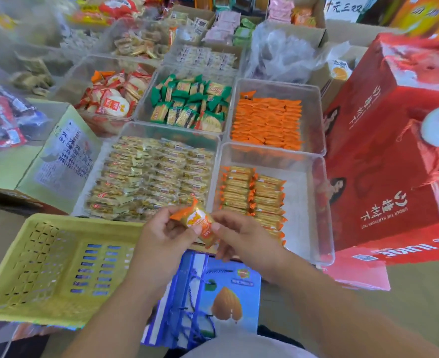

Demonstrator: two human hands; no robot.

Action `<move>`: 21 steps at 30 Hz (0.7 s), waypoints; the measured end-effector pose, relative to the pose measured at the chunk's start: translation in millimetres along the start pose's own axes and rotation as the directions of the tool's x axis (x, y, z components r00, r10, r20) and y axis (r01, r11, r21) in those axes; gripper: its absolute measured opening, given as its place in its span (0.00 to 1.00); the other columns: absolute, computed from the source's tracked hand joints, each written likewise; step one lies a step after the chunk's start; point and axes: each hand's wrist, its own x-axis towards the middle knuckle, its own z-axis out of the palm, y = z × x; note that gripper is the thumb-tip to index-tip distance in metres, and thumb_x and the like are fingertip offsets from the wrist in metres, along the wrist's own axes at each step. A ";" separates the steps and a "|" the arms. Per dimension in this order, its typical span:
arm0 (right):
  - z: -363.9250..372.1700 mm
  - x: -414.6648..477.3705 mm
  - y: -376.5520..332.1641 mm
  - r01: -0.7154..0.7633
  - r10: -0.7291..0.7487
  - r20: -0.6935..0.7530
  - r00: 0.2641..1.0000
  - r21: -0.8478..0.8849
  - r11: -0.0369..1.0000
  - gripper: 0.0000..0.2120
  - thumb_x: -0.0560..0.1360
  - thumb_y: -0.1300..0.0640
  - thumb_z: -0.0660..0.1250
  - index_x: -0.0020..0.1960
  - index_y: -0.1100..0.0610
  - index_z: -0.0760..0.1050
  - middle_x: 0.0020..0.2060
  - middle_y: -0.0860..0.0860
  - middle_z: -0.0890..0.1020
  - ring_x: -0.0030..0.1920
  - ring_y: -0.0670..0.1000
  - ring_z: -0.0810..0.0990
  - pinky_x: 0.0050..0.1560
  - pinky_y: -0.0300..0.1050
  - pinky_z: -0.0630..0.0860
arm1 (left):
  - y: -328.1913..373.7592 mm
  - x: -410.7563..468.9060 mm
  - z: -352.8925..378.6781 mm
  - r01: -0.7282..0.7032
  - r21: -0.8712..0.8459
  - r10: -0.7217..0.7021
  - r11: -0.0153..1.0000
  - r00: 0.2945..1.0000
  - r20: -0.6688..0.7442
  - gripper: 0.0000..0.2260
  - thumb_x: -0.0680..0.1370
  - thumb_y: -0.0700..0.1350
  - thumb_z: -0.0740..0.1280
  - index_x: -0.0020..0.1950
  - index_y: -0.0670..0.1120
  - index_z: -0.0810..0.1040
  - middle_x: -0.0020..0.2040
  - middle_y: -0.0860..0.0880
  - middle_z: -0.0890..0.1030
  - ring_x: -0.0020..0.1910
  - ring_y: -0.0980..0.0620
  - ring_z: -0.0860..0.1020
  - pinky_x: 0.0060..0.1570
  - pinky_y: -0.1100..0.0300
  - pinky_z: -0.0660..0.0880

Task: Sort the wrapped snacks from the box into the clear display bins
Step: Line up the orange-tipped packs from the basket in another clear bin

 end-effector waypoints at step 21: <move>-212.1 136.8 82.6 -0.333 -0.091 -0.771 0.630 -0.375 0.865 0.15 0.79 0.56 0.66 0.65 0.53 0.79 0.59 0.57 0.80 0.57 0.58 0.81 0.62 0.50 0.76 | -110.2 96.9 93.1 -0.218 0.975 0.086 0.031 0.973 0.215 0.48 0.76 0.72 0.46 0.77 0.44 0.23 0.82 0.40 0.34 0.81 0.41 0.34 0.80 0.43 0.40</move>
